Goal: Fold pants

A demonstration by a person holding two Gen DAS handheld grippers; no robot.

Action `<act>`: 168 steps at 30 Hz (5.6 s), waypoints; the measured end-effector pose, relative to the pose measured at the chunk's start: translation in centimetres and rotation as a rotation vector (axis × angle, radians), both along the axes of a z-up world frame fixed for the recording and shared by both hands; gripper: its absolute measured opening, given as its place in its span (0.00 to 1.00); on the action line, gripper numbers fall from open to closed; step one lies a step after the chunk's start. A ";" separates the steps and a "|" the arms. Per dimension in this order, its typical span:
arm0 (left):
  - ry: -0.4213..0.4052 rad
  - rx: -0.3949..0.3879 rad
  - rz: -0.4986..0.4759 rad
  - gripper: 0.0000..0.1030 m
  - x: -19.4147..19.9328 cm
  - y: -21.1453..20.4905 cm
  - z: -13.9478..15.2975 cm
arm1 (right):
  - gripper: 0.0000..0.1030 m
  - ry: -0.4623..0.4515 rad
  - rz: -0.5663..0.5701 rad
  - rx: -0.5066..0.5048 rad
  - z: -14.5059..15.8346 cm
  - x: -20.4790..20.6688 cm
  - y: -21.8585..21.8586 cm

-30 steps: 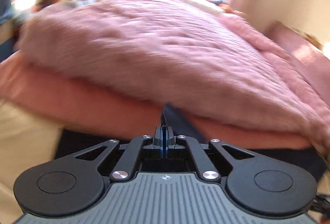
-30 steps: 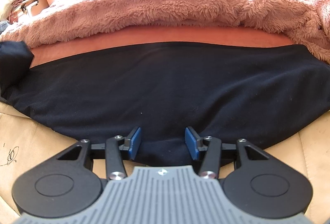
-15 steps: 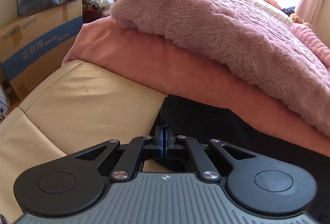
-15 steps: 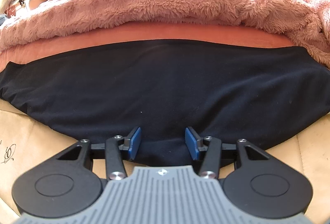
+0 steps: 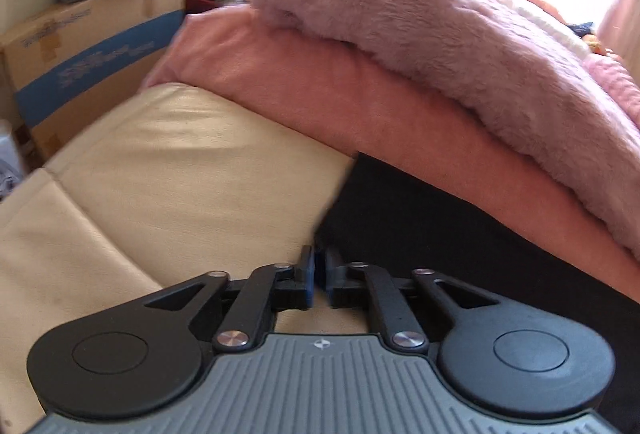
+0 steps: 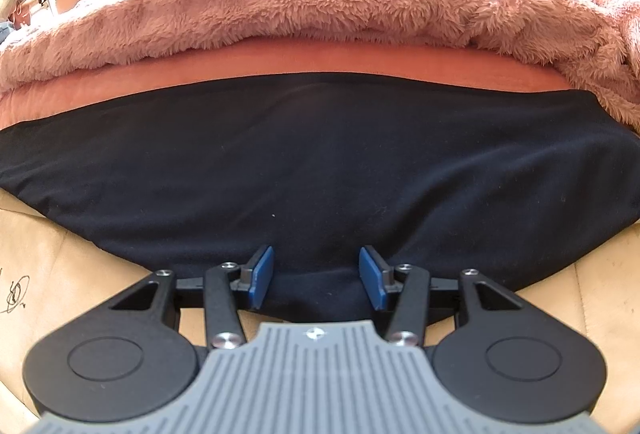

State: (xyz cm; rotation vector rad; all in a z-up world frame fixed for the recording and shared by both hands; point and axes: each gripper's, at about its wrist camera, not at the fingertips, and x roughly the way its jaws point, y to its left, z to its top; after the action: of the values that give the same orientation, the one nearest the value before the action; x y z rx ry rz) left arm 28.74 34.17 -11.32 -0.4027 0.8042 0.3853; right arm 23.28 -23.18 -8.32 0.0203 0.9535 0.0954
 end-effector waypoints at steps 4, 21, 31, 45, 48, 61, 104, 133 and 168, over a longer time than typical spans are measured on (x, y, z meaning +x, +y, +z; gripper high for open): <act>-0.046 -0.144 0.158 0.23 -2.1 2.7 0.4 | 0.45 0.002 0.004 -0.007 0.0 0.1 0.1; -0.149 -0.331 0.241 0.34 -1.8 -0.1 -1.4 | 0.41 -0.073 0.003 -0.044 3.7 -5.6 0.7; -0.089 -0.201 0.231 0.04 -0.7 -1.1 -0.8 | 0.34 -0.043 -0.042 -0.234 0.9 -6.5 2.7; -0.064 -0.070 0.224 0.03 -4.1 -0.5 1.3 | 0.00 0.025 -0.007 -0.190 2.0 -7.7 1.8; -0.071 -0.017 0.208 0.03 -4.8 -0.9 2.5 | 0.00 0.070 0.034 -0.175 1.9 -8.0 2.3; -0.326 0.265 -0.140 0.03 -1.5 -14.7 13.3 | 0.29 -0.055 0.004 -0.061 4.6 -7.8 1.8; 0.058 0.224 -0.451 0.14 5.2 -15.4 -0.7 | 0.17 -0.029 0.188 -0.048 -0.6 9.5 5.0; -0.035 0.074 -0.743 0.13 9.6 -30.5 -1.1 | 0.18 -0.051 0.323 -0.010 -1.2 16.9 13.7; -0.063 0.135 -0.126 0.26 2.3 2.2 0.2 | 0.33 -0.024 0.390 -0.008 -1.2 10.0 18.7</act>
State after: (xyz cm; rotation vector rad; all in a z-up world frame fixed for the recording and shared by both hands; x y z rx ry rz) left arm 31.09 36.35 -11.09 -0.2361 0.7339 0.3056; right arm 33.26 -4.47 -9.50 -0.1752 0.9243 0.4509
